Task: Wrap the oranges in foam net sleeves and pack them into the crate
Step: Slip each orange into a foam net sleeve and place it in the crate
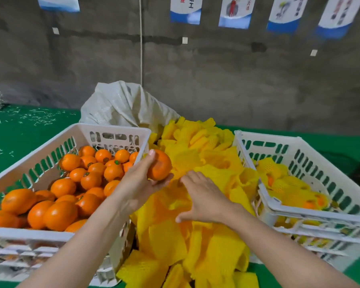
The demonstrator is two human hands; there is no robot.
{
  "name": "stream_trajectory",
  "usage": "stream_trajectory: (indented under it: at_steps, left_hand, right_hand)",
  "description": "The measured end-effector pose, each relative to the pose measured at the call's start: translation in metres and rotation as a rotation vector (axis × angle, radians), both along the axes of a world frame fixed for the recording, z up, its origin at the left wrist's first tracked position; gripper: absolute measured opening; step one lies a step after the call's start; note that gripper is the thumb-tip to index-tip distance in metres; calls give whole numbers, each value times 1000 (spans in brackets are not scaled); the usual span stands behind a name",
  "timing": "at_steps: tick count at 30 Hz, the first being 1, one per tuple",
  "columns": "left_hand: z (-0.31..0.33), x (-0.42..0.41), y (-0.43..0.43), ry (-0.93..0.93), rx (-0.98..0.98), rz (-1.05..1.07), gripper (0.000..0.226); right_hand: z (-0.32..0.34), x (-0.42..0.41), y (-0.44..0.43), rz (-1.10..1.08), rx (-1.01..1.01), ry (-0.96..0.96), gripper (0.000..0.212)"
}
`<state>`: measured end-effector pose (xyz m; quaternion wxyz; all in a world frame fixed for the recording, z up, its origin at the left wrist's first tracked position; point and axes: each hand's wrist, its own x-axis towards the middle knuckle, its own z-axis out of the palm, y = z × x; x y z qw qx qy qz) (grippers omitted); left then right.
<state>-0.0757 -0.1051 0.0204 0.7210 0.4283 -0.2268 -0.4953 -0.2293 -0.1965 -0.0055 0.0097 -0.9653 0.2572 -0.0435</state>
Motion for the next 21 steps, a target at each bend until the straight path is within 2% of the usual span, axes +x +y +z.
stream_trajectory:
  at_steps: [2, 4, 6, 8, 10, 12, 14, 16, 18, 21]
  left_hand:
    - [1, -11, -3, -44, 1, -37, 46]
    - [2, -22, -6, -47, 0, -53, 42]
    - [1, -30, -9, -62, 24, -43, 39]
    - [-2, -36, -12, -83, 33, 7, 36]
    - [-6, -39, -16, -92, 0, 95, 27]
    - [-5, -41, -21, -89, -24, 153, 25]
    - [-4, -47, -25, -32, -29, 103, 46]
    - [-1, -55, -29, 30, -54, 14, 69]
    - [-1, -61, -33, -8, -109, -9, 60]
    - [-1, -66, -34, -176, -63, 38, 34]
  right_hand:
    - [-9, -2, -8, -89, 8, 53, 78]
    - [-13, -7, -19, -164, 108, 46, 64]
    - [-13, -15, -27, -198, 157, -84, 46]
    - [-5, -24, -34, -233, 243, -345, 45]
    - [6, -34, -37, -207, 501, -669, 53]
    - [17, -40, -34, -99, 835, -865, 64]
    - [20, -42, -29, -4, 1099, -949, 73]
    - [20, -42, -24, 41, 1260, -982, 74]
    - [16, -42, -21, 23, 1189, -928, 72]
    - [14, -44, -25, -37, 713, -811, 67]
